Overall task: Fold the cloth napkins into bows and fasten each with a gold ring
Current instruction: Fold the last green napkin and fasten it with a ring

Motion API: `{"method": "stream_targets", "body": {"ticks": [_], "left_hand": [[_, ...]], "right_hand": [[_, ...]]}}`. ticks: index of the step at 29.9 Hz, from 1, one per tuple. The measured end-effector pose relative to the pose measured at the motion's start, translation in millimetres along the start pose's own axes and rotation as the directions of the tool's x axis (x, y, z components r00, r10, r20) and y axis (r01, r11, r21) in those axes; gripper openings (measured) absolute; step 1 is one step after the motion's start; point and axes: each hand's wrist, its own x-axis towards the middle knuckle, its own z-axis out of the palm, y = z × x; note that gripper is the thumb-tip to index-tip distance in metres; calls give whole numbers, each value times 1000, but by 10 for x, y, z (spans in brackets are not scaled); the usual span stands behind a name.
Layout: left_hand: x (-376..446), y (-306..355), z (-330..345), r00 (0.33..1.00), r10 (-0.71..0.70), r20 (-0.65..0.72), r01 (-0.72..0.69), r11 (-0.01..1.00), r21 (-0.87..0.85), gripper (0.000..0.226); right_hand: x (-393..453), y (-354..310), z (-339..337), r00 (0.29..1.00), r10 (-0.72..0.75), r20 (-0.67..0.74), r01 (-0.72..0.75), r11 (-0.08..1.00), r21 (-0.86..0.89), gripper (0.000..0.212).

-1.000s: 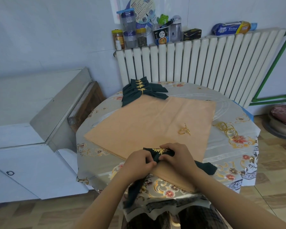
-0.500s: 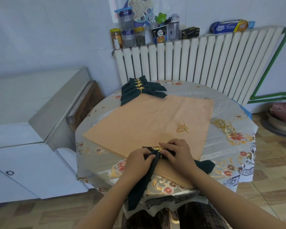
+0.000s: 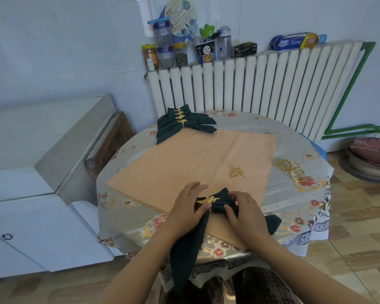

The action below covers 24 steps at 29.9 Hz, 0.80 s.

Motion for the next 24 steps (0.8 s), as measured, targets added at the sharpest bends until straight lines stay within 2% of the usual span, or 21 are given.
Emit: {"method": "stream_targets", "body": {"ticks": [2,5,10,13,15,17,19,21,23,24], "left_hand": [[23,-28,100,995,-3,105,7,999,-36,47],[24,-19,168,998,-44,49,47,998,-53,39],[13,-24,179,999,-39,23,40,996,-82,38],[-3,-18,179,999,-39,25,41,996,-76,38],[-9,-25,158,998,-50,34,52,995,-83,40],[-10,-42,99,982,-182,-48,176,978,-114,38],[27,-81,-12,898,-428,-104,417,902,-111,34],[32,-85,-90,834,-551,25,551,833,-50,29],[28,-78,-172,808,-574,132,588,802,-105,17],[35,-78,-192,805,-578,135,593,789,-159,14]], "right_hand": [[-76,-4,-40,999,31,-25,-31,1000,2,26],[-190,-102,-4,1000,3,-1,-3,998,65,12],[-319,-230,47,997,-43,62,36,993,113,18],[-279,-229,-28,995,-11,98,2,996,91,15],[-167,-215,-120,998,25,60,-27,999,32,12],[44,-132,-209,998,70,4,-70,996,-51,20],[314,-31,-271,973,219,80,-214,975,-66,34],[455,40,-269,915,324,238,-315,946,-78,35],[529,21,-217,881,344,324,-337,938,-78,29],[547,-6,-214,873,349,340,-346,936,-71,26]]}}
